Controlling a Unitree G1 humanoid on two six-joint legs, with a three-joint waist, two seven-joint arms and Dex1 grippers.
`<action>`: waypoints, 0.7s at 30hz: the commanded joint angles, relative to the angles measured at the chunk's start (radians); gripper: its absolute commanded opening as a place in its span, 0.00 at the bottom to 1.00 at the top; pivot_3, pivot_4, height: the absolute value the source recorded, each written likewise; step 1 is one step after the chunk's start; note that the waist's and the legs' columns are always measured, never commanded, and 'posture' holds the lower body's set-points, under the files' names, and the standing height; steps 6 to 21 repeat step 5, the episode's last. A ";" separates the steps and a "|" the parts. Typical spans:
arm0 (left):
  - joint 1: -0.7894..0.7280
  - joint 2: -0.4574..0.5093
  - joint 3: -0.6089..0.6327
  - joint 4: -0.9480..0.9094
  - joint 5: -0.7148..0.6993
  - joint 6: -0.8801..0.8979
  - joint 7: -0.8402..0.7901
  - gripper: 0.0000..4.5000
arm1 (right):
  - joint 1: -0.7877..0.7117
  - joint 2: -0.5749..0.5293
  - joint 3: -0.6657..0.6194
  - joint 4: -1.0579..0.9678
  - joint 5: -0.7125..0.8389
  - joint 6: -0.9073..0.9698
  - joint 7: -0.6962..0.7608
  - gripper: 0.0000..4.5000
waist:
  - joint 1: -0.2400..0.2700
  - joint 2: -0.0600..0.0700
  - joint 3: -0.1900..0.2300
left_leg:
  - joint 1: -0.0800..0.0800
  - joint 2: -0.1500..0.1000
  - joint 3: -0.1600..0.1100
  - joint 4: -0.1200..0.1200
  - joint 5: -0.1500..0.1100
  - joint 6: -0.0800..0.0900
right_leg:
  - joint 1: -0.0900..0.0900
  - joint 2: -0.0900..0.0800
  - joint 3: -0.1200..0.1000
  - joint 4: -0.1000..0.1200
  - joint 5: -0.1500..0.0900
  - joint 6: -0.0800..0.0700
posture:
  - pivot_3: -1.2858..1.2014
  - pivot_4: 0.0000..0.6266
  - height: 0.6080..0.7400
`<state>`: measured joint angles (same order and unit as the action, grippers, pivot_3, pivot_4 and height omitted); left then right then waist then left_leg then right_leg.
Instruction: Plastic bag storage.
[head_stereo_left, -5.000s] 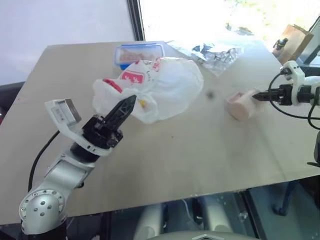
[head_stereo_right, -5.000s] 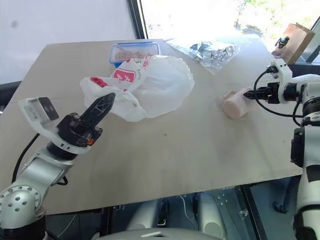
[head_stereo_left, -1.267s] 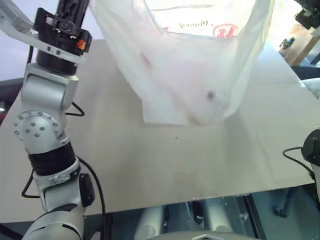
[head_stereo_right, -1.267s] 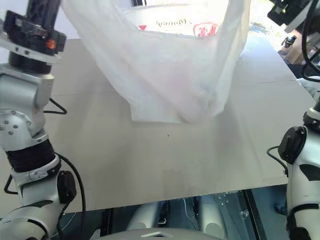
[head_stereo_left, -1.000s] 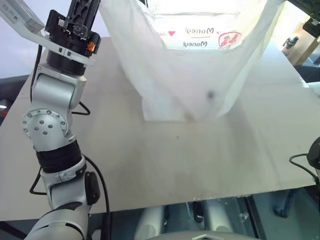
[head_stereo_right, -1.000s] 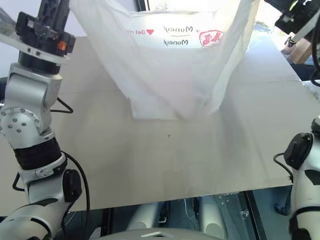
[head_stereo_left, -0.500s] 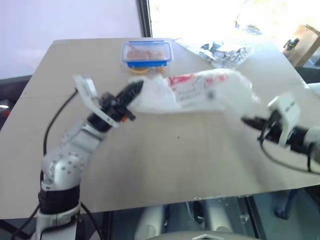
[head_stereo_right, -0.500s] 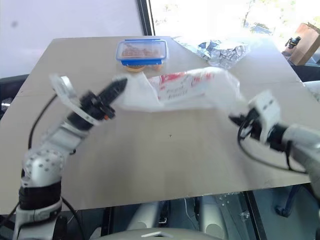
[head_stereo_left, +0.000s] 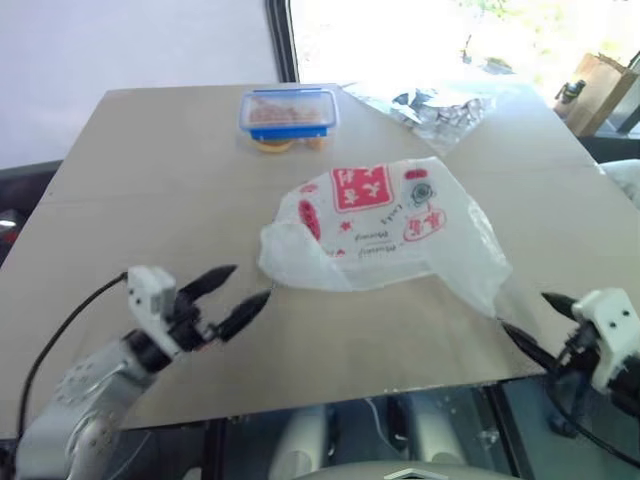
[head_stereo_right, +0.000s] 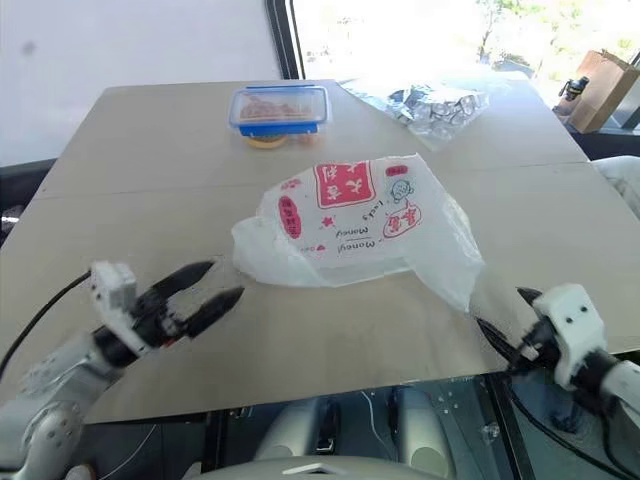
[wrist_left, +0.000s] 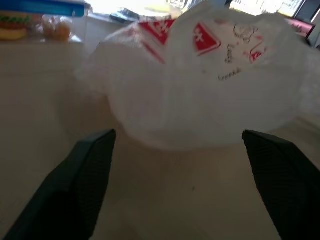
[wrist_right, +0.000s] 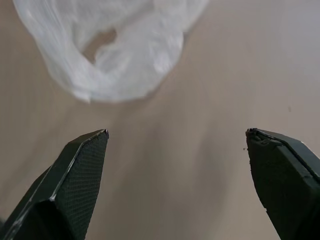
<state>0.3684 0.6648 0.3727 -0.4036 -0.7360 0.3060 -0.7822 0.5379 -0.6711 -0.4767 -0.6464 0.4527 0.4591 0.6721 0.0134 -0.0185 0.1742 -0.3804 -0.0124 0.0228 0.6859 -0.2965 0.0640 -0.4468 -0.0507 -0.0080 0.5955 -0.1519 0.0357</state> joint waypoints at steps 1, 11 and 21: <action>0.075 0.008 0.053 -0.007 0.068 -0.055 -0.041 0.99 | 0.017 -0.026 -0.063 0.040 -0.041 -0.094 0.060 1.00 | -0.001 -0.001 -0.001 | 0.000 0.000 0.001 0.000 0.000 0.000 | 0.000 -0.001 0.000 0.000 0.000 0.000 | 0.52 0.24 1.00; 0.076 0.011 0.094 -0.016 0.042 -0.040 -0.058 0.99 | 0.002 -0.041 -0.087 0.084 -0.026 -0.116 0.107 1.00 | 0.000 -0.002 -0.002 | 0.000 0.000 0.000 0.001 -0.001 0.001 | 0.000 -0.003 -0.001 0.000 0.000 0.000 | 0.52 0.24 1.00; 0.076 0.011 0.094 -0.016 0.042 -0.040 -0.058 0.99 | 0.002 -0.041 -0.087 0.084 -0.026 -0.116 0.107 1.00 | 0.000 -0.002 -0.002 | 0.000 0.000 0.000 0.001 -0.001 0.001 | 0.000 -0.003 -0.001 0.000 0.000 0.000 | 0.52 0.24 1.00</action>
